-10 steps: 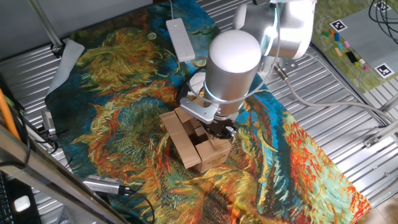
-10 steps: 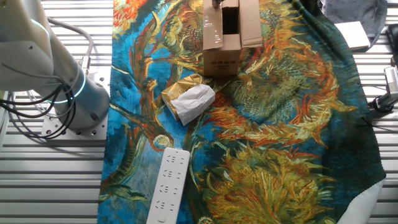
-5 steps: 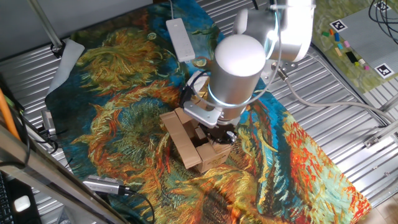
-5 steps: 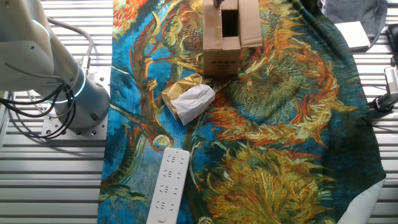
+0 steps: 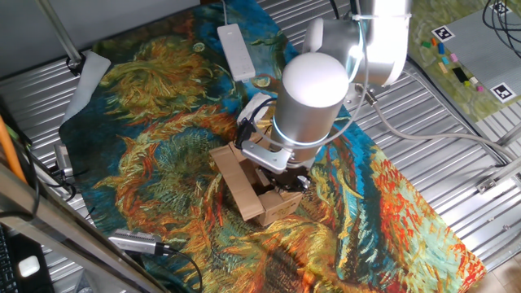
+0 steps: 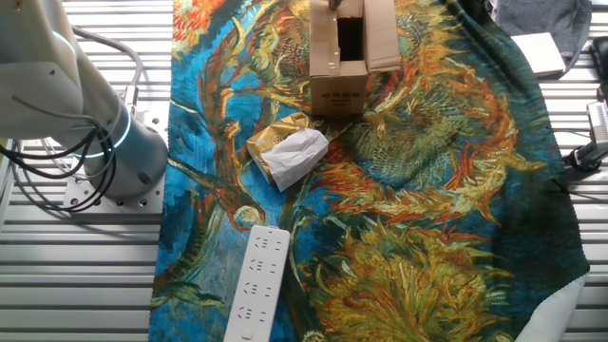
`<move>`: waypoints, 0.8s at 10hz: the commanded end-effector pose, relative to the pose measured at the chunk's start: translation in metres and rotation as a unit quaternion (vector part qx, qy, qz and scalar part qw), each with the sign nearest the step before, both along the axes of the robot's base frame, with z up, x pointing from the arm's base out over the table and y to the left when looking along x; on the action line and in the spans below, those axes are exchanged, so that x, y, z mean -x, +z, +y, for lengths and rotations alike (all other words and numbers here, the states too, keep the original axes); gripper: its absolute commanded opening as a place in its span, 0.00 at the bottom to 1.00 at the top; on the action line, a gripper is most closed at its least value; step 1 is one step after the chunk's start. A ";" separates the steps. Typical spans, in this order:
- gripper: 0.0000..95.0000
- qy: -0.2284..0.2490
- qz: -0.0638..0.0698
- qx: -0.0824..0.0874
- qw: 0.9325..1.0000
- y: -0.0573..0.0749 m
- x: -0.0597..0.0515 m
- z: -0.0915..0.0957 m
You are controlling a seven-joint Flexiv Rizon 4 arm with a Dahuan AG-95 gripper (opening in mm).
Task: Cover the box
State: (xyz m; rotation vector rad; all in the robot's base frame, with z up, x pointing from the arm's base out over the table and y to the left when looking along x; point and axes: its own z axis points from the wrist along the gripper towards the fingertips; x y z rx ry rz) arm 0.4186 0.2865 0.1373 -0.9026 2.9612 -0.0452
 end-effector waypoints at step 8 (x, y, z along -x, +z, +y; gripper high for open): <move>0.00 0.008 0.022 0.003 1.000 0.000 0.000 -0.001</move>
